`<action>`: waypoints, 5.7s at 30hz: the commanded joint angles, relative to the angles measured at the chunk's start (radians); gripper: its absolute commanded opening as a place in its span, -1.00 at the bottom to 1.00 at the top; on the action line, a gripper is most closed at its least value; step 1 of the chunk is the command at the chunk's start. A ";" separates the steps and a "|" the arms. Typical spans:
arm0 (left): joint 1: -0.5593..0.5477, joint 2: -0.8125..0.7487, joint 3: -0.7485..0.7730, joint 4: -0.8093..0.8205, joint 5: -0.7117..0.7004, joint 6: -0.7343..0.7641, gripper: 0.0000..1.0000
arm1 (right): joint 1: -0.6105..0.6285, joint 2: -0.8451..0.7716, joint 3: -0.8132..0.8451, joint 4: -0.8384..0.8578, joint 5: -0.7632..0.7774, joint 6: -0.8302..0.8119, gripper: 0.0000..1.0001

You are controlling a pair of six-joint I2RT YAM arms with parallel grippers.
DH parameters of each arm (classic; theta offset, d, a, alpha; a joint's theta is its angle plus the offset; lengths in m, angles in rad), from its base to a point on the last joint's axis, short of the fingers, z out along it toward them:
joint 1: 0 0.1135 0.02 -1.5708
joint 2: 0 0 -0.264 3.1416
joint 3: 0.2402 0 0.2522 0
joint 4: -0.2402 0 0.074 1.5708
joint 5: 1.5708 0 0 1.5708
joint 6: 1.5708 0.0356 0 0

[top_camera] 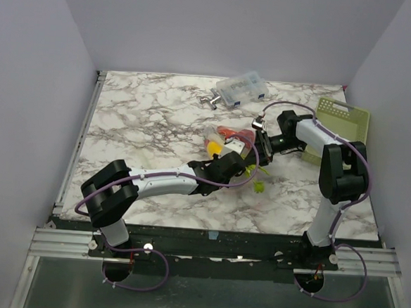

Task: Open the zip-top bag and remove the fake food
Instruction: Pick up the fake vegetable from the zipper food storage bag.

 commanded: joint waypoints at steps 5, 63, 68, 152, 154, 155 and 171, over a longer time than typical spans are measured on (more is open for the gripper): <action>0.004 -0.029 0.018 0.009 0.023 0.017 -1.00 | -0.006 -0.102 -0.007 0.058 0.224 0.033 -0.01; -0.036 -0.030 0.138 0.112 0.149 0.141 -1.00 | -0.005 -0.137 -0.141 0.713 0.169 0.739 -0.88; -0.041 -0.029 0.099 0.183 0.235 0.110 -1.00 | -0.005 -0.124 -0.177 0.831 0.171 0.865 -0.90; -0.038 0.067 0.157 0.132 0.222 -0.003 -1.00 | -0.021 -0.329 -0.269 0.491 0.832 0.213 -0.60; -0.038 0.086 0.173 0.120 0.230 -0.007 -1.00 | -0.021 -0.331 -0.278 0.495 0.852 0.198 -0.57; -0.038 0.092 0.178 0.118 0.234 -0.008 -1.00 | -0.022 -0.332 -0.284 0.498 0.863 0.191 -0.56; -0.042 0.137 0.203 0.101 0.254 -0.019 -1.00 | -0.022 -0.413 -0.306 0.519 0.906 0.127 -0.38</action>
